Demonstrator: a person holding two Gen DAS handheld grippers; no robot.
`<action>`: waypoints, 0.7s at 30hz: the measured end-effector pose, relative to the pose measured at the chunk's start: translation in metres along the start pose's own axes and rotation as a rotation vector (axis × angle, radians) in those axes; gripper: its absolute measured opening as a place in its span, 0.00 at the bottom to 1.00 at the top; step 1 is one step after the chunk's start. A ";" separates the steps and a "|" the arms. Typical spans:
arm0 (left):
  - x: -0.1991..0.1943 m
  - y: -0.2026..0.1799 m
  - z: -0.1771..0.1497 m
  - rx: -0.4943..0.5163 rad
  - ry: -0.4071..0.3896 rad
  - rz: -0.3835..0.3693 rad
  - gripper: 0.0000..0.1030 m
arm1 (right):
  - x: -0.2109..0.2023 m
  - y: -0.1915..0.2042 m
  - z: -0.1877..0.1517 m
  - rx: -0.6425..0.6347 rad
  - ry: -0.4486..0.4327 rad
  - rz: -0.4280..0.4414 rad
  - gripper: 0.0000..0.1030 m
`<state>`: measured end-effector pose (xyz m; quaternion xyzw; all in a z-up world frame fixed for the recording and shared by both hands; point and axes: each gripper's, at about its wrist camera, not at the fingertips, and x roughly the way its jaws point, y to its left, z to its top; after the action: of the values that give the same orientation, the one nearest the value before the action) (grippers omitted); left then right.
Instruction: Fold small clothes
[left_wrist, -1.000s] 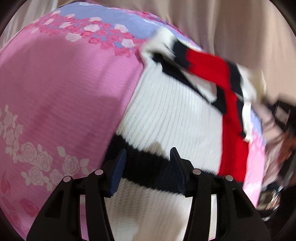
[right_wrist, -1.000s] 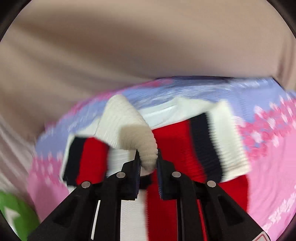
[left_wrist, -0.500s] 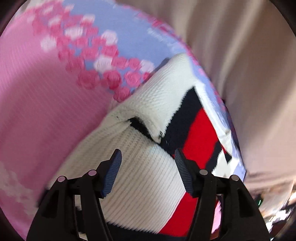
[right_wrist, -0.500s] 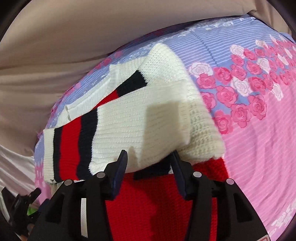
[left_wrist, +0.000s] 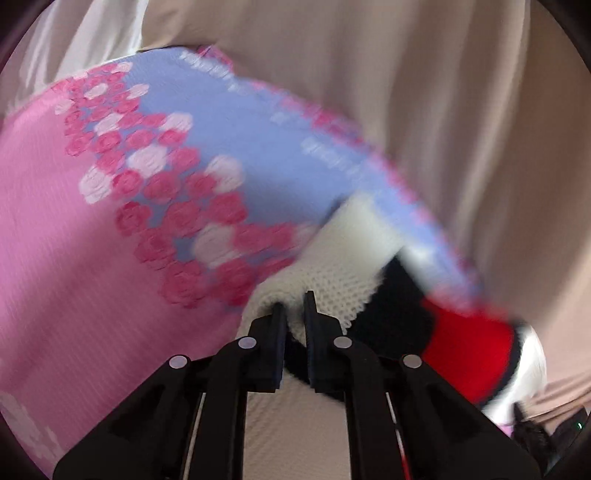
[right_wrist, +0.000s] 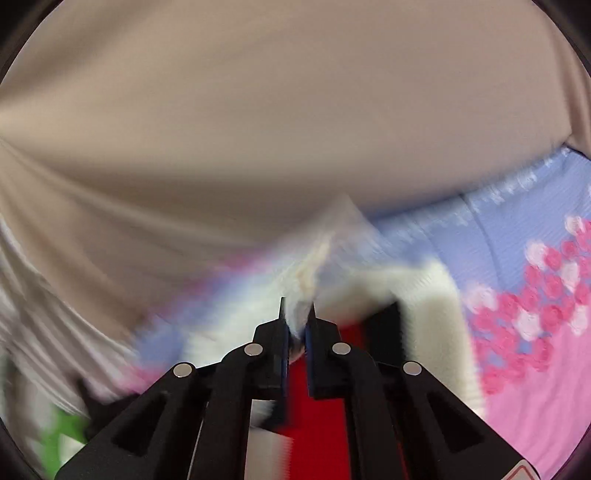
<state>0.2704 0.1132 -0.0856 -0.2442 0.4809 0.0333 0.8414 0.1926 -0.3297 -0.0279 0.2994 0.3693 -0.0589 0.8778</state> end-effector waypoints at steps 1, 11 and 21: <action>0.005 0.004 -0.005 -0.002 0.022 0.011 0.08 | 0.026 -0.017 -0.009 0.033 0.081 -0.058 0.05; 0.012 0.003 -0.014 0.040 0.031 0.026 0.10 | 0.061 -0.064 -0.032 0.160 0.150 -0.107 0.03; 0.015 0.004 -0.019 0.109 0.010 0.008 0.11 | 0.013 0.034 -0.028 -0.071 0.101 -0.175 0.10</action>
<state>0.2627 0.1054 -0.1076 -0.1962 0.4873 0.0093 0.8509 0.1962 -0.2843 -0.0357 0.2372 0.4396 -0.1070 0.8597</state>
